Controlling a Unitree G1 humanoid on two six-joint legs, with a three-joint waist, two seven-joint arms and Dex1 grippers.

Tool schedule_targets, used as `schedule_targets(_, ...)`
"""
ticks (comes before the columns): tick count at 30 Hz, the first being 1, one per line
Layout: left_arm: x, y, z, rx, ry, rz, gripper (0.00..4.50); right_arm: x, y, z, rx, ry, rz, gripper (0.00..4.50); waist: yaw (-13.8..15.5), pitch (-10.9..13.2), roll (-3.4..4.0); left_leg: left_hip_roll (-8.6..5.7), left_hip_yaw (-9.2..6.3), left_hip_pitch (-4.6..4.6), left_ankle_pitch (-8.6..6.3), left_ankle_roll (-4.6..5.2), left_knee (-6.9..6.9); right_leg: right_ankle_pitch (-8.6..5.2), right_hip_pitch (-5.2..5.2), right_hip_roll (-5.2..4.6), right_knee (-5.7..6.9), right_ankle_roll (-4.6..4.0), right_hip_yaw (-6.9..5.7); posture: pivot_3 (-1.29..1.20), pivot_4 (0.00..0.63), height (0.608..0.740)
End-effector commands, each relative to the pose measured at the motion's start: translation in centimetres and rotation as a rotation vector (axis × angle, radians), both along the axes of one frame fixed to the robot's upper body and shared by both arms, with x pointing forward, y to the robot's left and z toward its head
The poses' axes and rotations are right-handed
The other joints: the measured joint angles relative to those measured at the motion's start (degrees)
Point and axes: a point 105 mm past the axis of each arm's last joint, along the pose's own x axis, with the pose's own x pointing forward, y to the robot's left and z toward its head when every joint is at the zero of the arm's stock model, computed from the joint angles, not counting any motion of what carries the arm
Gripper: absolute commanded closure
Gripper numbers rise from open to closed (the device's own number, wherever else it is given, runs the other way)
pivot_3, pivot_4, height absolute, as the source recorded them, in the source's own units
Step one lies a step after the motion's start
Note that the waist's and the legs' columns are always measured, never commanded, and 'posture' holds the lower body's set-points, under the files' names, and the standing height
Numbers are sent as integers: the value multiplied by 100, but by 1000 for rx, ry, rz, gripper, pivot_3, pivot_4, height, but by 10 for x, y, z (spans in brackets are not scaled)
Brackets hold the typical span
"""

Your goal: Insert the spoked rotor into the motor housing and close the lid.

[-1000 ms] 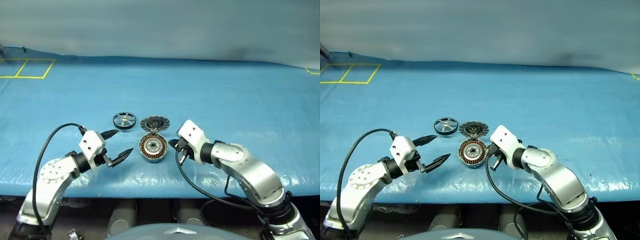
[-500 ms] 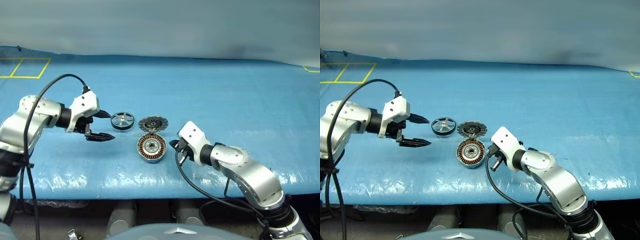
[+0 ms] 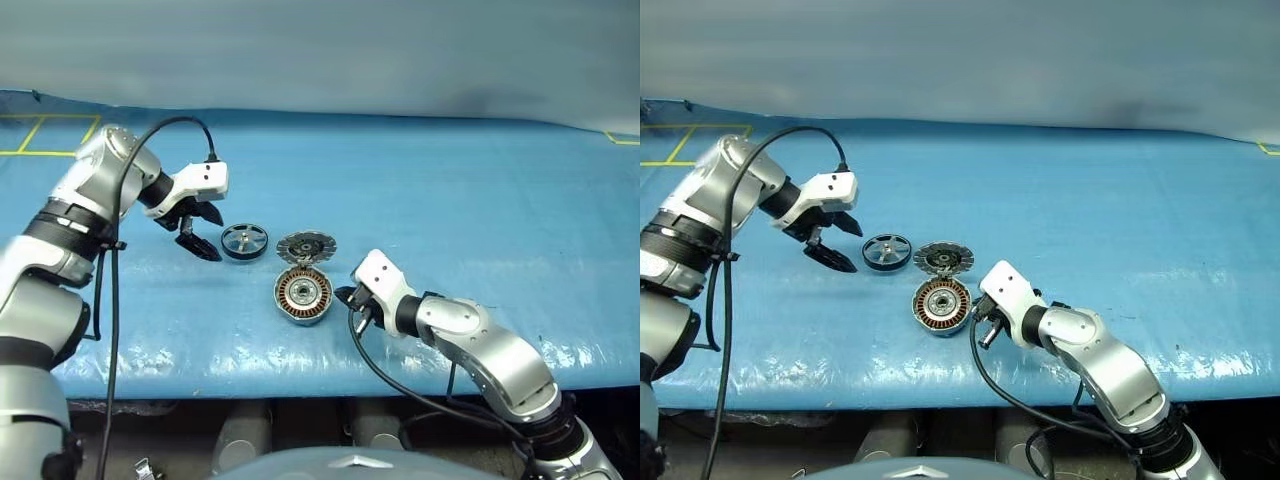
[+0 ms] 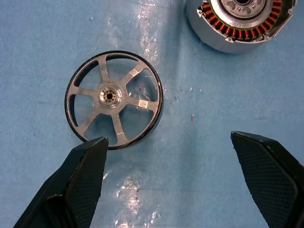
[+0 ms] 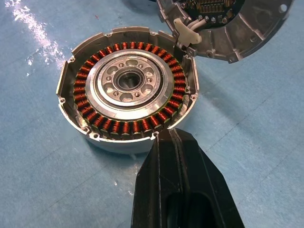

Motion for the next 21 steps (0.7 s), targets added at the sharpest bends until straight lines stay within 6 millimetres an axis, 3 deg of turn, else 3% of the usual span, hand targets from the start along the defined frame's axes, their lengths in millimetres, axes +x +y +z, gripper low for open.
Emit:
schedule_targets(1, 8, 1, 5, 56, -15, -9, 0, 0, 5, 10, 49, -43, 19, 4493, -21, 0, 0, 0, 0, 0, 0, 0, 3, 0, 0, 0, 1, 0, 0, 0, 150, 740)
schedule_targets(12, 28, -4, 13, 150, -38, 8, 0, -8, 4, 7, 39, -25, 44, 4493, -30, 1, -3, -4, -6, -8, -1, 2, 22, 5, 4, 0, 7, 9, 0, 0, 150, 740)
schedule_targets(21, 37, -15, 6, 180, -54, 9, 0, -12, 5, 6, 29, -16, 54, 4493, -35, 2, -4, -4, -6, -9, -2, 3, 30, 7, 5, 1, 9, 12, 0, 0, 150, 740)
